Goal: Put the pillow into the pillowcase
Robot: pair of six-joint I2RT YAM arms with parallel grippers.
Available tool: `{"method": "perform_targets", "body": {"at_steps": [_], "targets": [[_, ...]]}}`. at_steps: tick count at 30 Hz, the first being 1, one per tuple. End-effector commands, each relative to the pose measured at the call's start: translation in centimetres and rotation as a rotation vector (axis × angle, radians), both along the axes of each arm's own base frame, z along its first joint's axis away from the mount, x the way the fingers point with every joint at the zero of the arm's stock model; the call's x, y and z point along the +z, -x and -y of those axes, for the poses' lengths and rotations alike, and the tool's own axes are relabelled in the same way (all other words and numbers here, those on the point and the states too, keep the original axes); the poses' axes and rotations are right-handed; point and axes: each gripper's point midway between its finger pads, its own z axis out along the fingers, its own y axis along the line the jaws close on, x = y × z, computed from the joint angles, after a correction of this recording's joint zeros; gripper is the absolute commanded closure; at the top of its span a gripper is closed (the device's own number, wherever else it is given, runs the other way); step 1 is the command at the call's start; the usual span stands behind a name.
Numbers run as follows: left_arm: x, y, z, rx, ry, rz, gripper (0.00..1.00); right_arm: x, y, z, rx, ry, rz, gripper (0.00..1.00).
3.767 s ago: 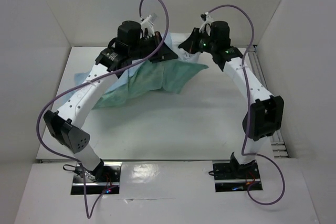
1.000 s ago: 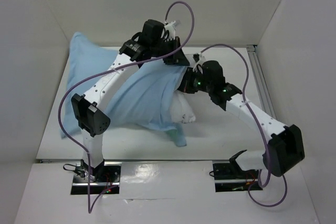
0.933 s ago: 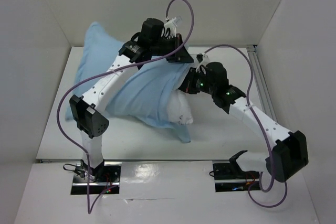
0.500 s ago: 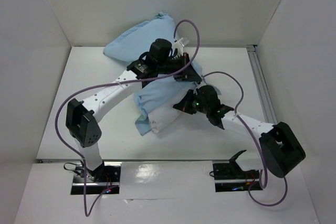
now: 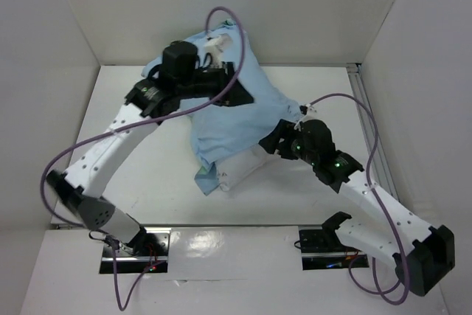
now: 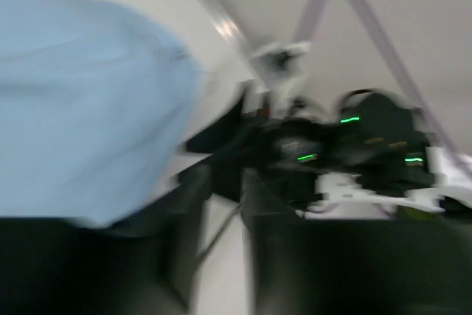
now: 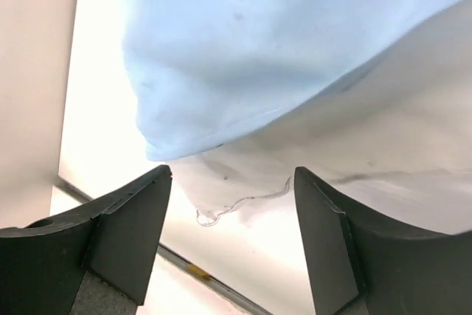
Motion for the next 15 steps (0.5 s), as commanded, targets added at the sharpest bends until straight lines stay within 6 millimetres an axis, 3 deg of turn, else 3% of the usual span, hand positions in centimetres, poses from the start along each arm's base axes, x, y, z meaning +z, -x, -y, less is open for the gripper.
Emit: {"method": "perform_targets", "body": {"at_steps": [1,2,3,4,5,6,7,8,9,10,11,12,15], "targets": [[-1.0,-1.0,-8.9,0.259,-0.153,0.113,0.75,1.9,0.9,3.1,-0.078,0.101,0.012,0.25],[-4.6,-1.9,-11.3,0.337,-0.217,0.052,0.91,2.4,1.2,3.6,-0.087,0.098,0.016,0.27],[-4.5,-1.2,-12.7,0.364,-0.206,0.066,1.0,2.7,1.3,3.7,-0.088,0.093,0.025,0.29],[-6.4,-1.0,-13.7,0.386,-0.233,0.035,1.0,2.7,1.7,3.7,-0.078,0.09,0.02,0.38],[-11.1,-0.8,-14.9,0.417,-0.304,-0.036,1.0,1.8,2.0,3.5,-0.078,0.076,-0.013,0.56],[-12.9,-0.6,-15.6,0.435,-0.319,-0.074,1.0,2.2,2.3,2.7,-0.042,0.031,-0.001,0.72],[-14.5,0.2,-15.9,0.436,-0.328,-0.1,0.93,1.9,2.6,2.1,-0.018,0.007,-0.013,0.75],[-18.8,1.6,-16.3,0.405,-0.364,-0.184,0.8,1.6,2.9,1.5,0.0,-0.029,-0.034,0.75],[-19.7,1.6,-15.8,0.39,-0.333,-0.177,0.62,0.5,3.1,0.8,0.026,-0.049,-0.054,0.68],[-21.0,2.2,-15.6,0.372,-0.323,-0.198,0.42,0.4,3.7,0.1,0.072,-0.08,-0.068,0.53],[-22.2,2.6,-15.6,0.385,-0.31,-0.235,0.25,-0.2,3.7,-0.3,0.076,-0.093,-0.093,0.47],[-25.2,3.8,-16.0,0.393,-0.331,-0.309,0.22,0.0,3.9,-0.6,0.091,-0.097,-0.086,0.41],[-28.9,4.8,-16.3,0.446,-0.322,-0.382,0.19,-0.4,3.8,-0.8,0.084,-0.09,-0.103,0.27]]}}
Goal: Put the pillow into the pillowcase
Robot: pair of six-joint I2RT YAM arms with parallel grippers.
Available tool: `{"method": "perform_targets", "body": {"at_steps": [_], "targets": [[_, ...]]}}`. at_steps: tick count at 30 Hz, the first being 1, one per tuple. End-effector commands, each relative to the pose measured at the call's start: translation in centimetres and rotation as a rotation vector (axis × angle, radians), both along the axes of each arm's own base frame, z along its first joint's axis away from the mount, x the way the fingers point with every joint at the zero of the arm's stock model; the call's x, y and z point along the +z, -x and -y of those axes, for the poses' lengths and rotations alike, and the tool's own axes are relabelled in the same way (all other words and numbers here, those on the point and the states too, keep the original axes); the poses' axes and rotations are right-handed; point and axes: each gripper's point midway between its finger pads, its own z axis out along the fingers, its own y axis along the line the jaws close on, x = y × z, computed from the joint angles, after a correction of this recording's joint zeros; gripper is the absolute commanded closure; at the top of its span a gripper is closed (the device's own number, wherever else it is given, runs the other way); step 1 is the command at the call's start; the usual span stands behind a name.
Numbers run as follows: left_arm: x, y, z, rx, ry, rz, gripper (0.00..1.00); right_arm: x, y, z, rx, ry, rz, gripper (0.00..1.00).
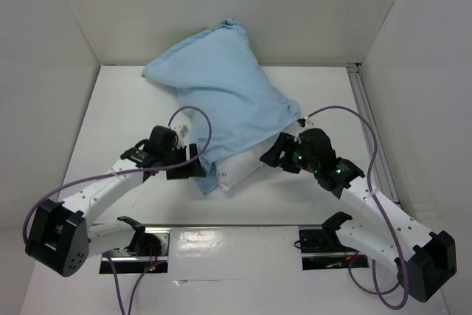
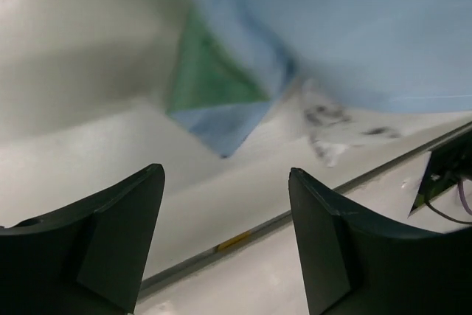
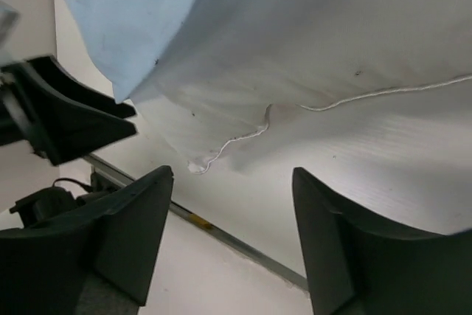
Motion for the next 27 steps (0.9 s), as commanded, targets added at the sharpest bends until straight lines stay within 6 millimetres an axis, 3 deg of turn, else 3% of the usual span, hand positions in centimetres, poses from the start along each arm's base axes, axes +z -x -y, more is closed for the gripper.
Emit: {"method": "perform_targets", "body": {"at_steps": [1,8,15,18,19,21,24,25,27], "targets": [[0.1,-1.2,1.0,0.062,0.092,0.068,0.19,1.9,-0.4,-1.2,0.018,-0.061,0.033,0.24],[-5.3,-1.3,1.0,0.09,0.033,-0.008,0.17,0.4,-0.1,-2.4,0.093,-0.037,-0.019,0.17],[-8.1,-2.0,2.6,0.054,0.067,-0.04,0.24,-1.1,-0.9,-3.5,0.087,-0.061,-0.045,0.16],[-7.5,-1.5,3.5,0.011,0.119,-0.052,0.69,-2.4,-1.1,-4.8,0.108,-0.093,-0.059,0.16],[-6.8,-1.5,3.8,0.001,0.137,-0.038,1.0,-2.3,-1.1,-5.5,0.121,-0.106,-0.057,0.16],[-5.6,-1.5,4.0,-0.011,0.157,-0.024,1.0,-3.7,-1.9,-6.3,0.122,-0.099,-0.06,0.18],[-2.0,-1.4,4.9,-0.047,0.197,0.039,1.0,-3.9,-4.4,-7.4,0.102,-0.079,-0.033,0.34],[-0.4,-1.4,5.4,-0.072,0.208,0.079,1.0,-4.1,-5.2,-7.5,0.102,-0.053,-0.016,0.59],[3.0,-1.0,6.0,-0.102,0.251,0.144,1.0,-2.9,-7.7,-7.9,0.061,-0.012,0.02,0.9]]}}
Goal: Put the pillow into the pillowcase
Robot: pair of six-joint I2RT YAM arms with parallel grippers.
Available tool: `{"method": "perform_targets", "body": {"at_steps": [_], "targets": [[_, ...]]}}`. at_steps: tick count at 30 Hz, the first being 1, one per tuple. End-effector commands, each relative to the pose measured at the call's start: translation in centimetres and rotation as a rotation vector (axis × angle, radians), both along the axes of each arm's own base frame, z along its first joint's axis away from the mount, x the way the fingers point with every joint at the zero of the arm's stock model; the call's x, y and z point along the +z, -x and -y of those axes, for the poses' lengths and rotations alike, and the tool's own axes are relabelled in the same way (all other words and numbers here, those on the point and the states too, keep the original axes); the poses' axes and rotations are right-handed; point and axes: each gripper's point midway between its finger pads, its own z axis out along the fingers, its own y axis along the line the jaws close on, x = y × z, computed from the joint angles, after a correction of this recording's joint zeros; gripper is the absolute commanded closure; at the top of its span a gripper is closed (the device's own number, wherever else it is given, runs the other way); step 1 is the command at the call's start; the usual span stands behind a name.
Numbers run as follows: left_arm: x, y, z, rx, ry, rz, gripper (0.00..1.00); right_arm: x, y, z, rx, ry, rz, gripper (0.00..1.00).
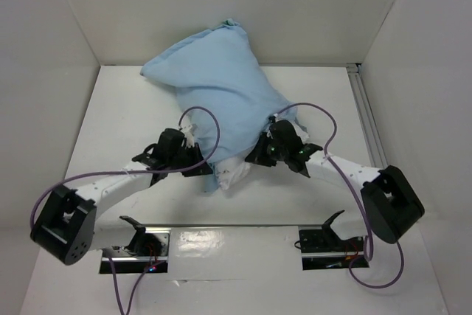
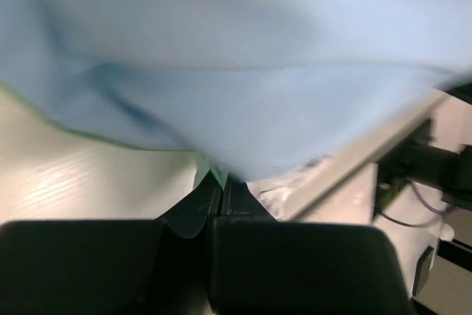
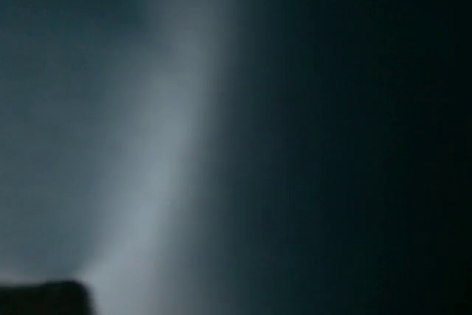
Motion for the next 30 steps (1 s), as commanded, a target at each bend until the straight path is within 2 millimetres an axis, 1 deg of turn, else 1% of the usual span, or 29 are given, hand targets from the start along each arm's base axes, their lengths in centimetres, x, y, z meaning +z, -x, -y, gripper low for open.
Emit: {"method": "perform_targets", "body": {"at_steps": [1,2,3,4,5,6,7,8,9,10,11,12,14,15,17,18,19,20,21,22,23,24,25,26,27,28,30], "targets": [[8.5,-0.1,2.4,-0.097,0.129,0.161,1.0,5.2,-5.6,-2.0,-0.041,-0.012,0.2,0.98],[10.8,0.2,2.5,-0.109,0.163,0.21,1.0,8.2,-7.5,-1.9,-0.079,-0.016,0.263,1.0],[12.5,0.6,2.9,-0.135,0.192,0.239,1.0,9.8,-8.5,-1.8,-0.092,-0.017,0.302,1.0],[15.6,0.7,3.5,-0.153,0.253,0.273,1.0,11.7,-10.0,-1.1,-0.116,-0.015,0.357,1.0],[17.2,1.1,4.0,-0.171,0.285,0.292,1.0,17.0,-11.2,-0.9,-0.141,-0.062,0.457,1.0],[19.0,1.0,4.4,-0.184,0.319,0.317,1.0,19.5,-12.0,-0.6,-0.154,-0.08,0.508,1.0],[22.4,1.4,5.3,-0.235,0.377,0.363,1.0,22.2,-12.8,0.4,-0.181,-0.079,0.569,1.0],[24.2,1.5,5.9,-0.266,0.406,0.394,1.0,27.0,-13.2,0.4,-0.196,-0.116,0.652,1.0],[25.3,1.0,6.5,-0.282,0.427,0.397,1.0,29.2,-13.4,0.7,-0.207,-0.127,0.699,1.0],[26.8,1.2,7.2,-0.315,0.452,0.421,1.0,30.9,-13.3,0.7,-0.208,-0.139,0.734,1.0],[29.8,1.7,7.7,-0.351,0.497,0.466,1.0,32.2,-13.2,0.8,-0.212,-0.154,0.756,1.0],[30.8,2.4,8.5,-0.385,0.526,0.468,1.0,33.0,-13.1,0.7,-0.204,-0.167,0.767,1.0],[33.1,3.3,9.4,-0.433,0.587,0.489,1.0,30.6,-12.8,-1.2,-0.167,-0.163,0.719,1.0],[33.5,3.8,9.6,-0.449,0.608,0.488,1.0,26.2,-13.1,-2.0,-0.153,-0.129,0.645,1.0],[34.9,4.5,10.0,-0.468,0.658,0.51,1.0,20.3,-12.8,-3.4,-0.124,-0.106,0.539,1.0],[35.0,5.3,10.1,-0.479,0.688,0.482,1.0,14.1,-12.7,-3.8,-0.127,-0.084,0.416,1.0],[35.6,6.0,10.1,-0.487,0.712,0.493,1.0,11.3,-12.0,-4.4,-0.102,-0.096,0.351,1.0],[36.0,6.0,10.1,-0.486,0.727,0.498,1.0,9.1,-11.6,-4.5,-0.098,-0.097,0.304,1.0],[36.0,6.9,10.1,-0.504,0.743,0.478,1.0,6.2,-10.8,-4.3,-0.108,-0.093,0.231,1.0],[35.8,7.1,9.9,-0.504,0.742,0.476,1.0,5.2,-10.6,-4.7,-0.101,-0.109,0.214,1.0],[35.8,7.5,10.1,-0.514,0.745,0.472,1.0,4.9,-10.5,-4.6,-0.106,-0.116,0.21,1.0],[35.1,7.6,10.1,-0.517,0.74,0.436,1.0,4.5,-10.3,-4.5,-0.106,-0.111,0.203,1.0],[35.4,8.3,10.1,-0.53,0.748,0.441,1.0,4.6,-10.4,-4.6,-0.106,-0.116,0.21,1.0],[34.7,8.9,10.2,-0.539,0.742,0.417,1.0,4.4,-10.5,-4.3,-0.117,-0.103,0.205,1.0],[33.5,8.4,10.3,-0.52,0.719,0.404,1.0,4.7,-10.7,-4.4,-0.11,-0.1,0.22,1.0],[32.9,8.9,10.2,-0.527,0.706,0.386,1.0,5.3,-11.1,-4.0,-0.127,-0.099,0.229,1.0],[31.7,8.8,10.1,-0.515,0.684,0.366,1.0,5.8,-11.1,-3.9,-0.121,-0.094,0.239,1.0]]}}
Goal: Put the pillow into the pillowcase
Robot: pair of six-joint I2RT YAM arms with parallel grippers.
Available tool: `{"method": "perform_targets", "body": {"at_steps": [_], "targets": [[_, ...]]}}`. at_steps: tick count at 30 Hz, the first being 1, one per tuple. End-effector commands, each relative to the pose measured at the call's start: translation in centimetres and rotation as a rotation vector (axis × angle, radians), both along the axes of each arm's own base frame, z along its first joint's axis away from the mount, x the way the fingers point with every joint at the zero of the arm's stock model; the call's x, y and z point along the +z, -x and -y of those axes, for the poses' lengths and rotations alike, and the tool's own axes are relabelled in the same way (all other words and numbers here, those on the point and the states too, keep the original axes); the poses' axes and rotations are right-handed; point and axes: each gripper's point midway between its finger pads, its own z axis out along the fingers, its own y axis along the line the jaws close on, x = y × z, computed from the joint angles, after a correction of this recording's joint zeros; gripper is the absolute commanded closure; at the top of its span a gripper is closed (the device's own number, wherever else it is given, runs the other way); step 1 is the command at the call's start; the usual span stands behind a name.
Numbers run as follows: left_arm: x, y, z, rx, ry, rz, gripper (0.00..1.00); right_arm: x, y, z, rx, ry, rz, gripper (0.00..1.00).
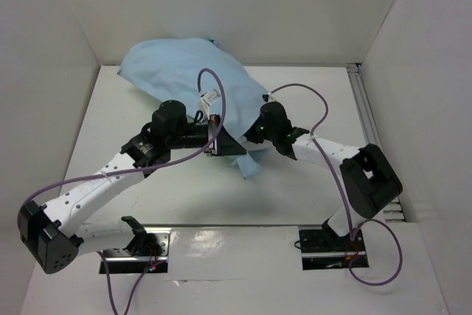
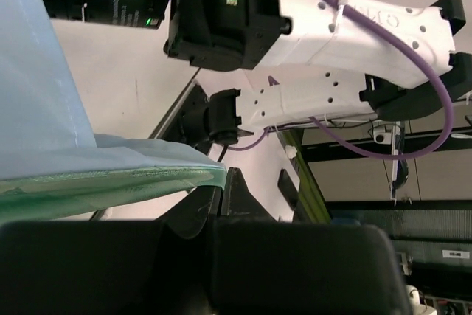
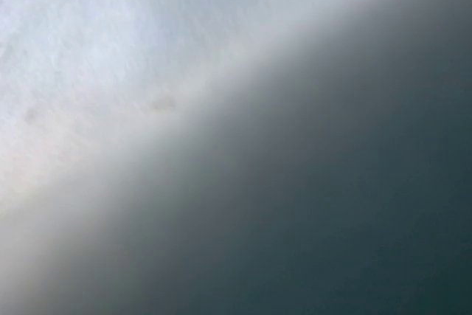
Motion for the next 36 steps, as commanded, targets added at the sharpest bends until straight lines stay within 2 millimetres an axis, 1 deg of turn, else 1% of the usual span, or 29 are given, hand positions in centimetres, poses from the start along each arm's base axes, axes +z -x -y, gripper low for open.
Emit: {"method": "perform_targets", "body": {"at_steps": [1,2,3,4,6,7,8,9,10,11,14,15,17,18,19,20,21,22,23,24,25,26,27,28,30,31,32,33,36], "targets": [[5.7,4.0,-0.3,-0.137,0.16,0.157,1.0,3.2,-2.0,0.0,-0.032,-0.01,0.113,1.0],[4.9,4.3,-0.6,-0.138,0.129,0.132,0.9,3.8,-1.8,0.1,-0.033,-0.015,0.119,1.0],[4.8,3.9,-0.7,-0.12,0.107,0.157,0.69,4.2,-1.7,0.1,-0.033,-0.021,0.128,1.0],[4.6,3.8,-0.8,-0.108,0.085,0.163,0.28,5.0,-1.4,0.1,-0.022,-0.031,0.134,1.0],[3.4,3.6,-1.5,-0.081,0.001,0.129,0.07,5.7,-0.6,0.1,0.017,-0.033,0.141,1.0],[4.5,3.0,-1.9,-0.046,-0.022,0.2,0.01,5.6,-0.1,0.2,0.038,-0.014,0.144,0.89],[4.7,2.9,-2.2,-0.031,-0.047,0.217,0.01,6.1,0.9,0.2,0.067,0.005,0.138,0.76],[3.8,2.8,-2.8,-0.022,-0.111,0.193,0.01,6.6,1.2,0.5,0.076,0.02,0.144,0.6],[5.5,2.1,-3.4,0.021,-0.13,0.273,0.01,6.5,1.8,1.0,0.093,0.053,0.147,0.45],[5.1,1.4,-3.5,0.037,-0.17,0.278,0.01,6.7,2.7,2.2,0.081,0.095,0.132,0.32],[5.1,0.1,-4.5,0.095,-0.249,0.342,0.11,7.3,4.0,4.8,0.049,0.185,0.142,0.23],[4.8,-0.6,-4.2,0.098,-0.267,0.349,0.3,7.8,4.9,6.7,-0.001,0.228,0.136,0.2],[3.9,-1.6,-3.9,0.103,-0.31,0.354,0.48,8.4,5.7,8.7,-0.047,0.28,0.142,0.2],[3.4,-1.9,-3.6,0.094,-0.329,0.35,0.54,8.9,6.4,11.1,-0.116,0.328,0.143,0.19],[1.6,-3.2,-2.9,0.097,-0.38,0.31,0.57,9.2,6.8,12.4,-0.165,0.344,0.14,0.23],[1.0,-4.0,-2.7,0.111,-0.425,0.33,0.57,9.2,7.2,13.7,-0.229,0.347,0.124,0.29],[0.1,-4.0,-1.8,0.094,-0.463,0.335,0.56,9.3,8.6,15.4,-0.277,0.358,0.117,0.36],[-1.3,-4.1,-1.5,0.083,-0.525,0.326,0.52,9.1,8.8,17.4,-0.371,0.39,0.115,0.46],[-3.8,-4.8,-0.5,0.061,-0.608,0.32,0.45,8.9,9.3,18.3,-0.431,0.368,0.094,0.58],[-4.0,-5.0,0.4,0.076,-0.667,0.363,0.27,7.9,9.9,19.2,-0.461,0.376,0.072,0.58],[-5.0,-5.2,0.8,0.078,-0.725,0.378,0.19,7.7,10.7,19.9,-0.477,0.353,0.056,0.58],[-6.3,-5.2,1.0,0.077,-0.797,0.389,0.14,7.2,11.0,20.0,-0.481,0.333,0.038,0.51],[-7.9,-6.7,1.2,0.124,-0.911,0.428,0.1,6.5,11.1,20.5,-0.501,0.314,0.009,0.34],[-8.8,-6.2,1.9,0.115,-0.961,0.451,0.06,5.0,11.8,20.2,-0.475,0.291,-0.041,0.3],[-9.7,-7.5,1.5,0.178,-1.088,0.503,0.03,3.6,12.1,20.7,-0.488,0.267,-0.095,0.23],[-11.3,-8.0,1.9,0.19,-1.142,0.502,0.03,2.8,12.3,20.3,-0.465,0.239,-0.115,0.23],[-12.3,-8.4,1.1,0.202,-1.21,0.504,0.01,2.2,12.5,20.4,-0.463,0.234,-0.137,0.22],[-11.9,-9.4,0.6,0.258,-1.252,0.529,0.01,1.6,12.4,20.8,-0.479,0.224,-0.152,0.22],[-14.3,-10.9,-0.2,0.281,-1.392,0.571,0.0,1.1,12.3,20.8,-0.471,0.185,-0.174,0.2]]}}
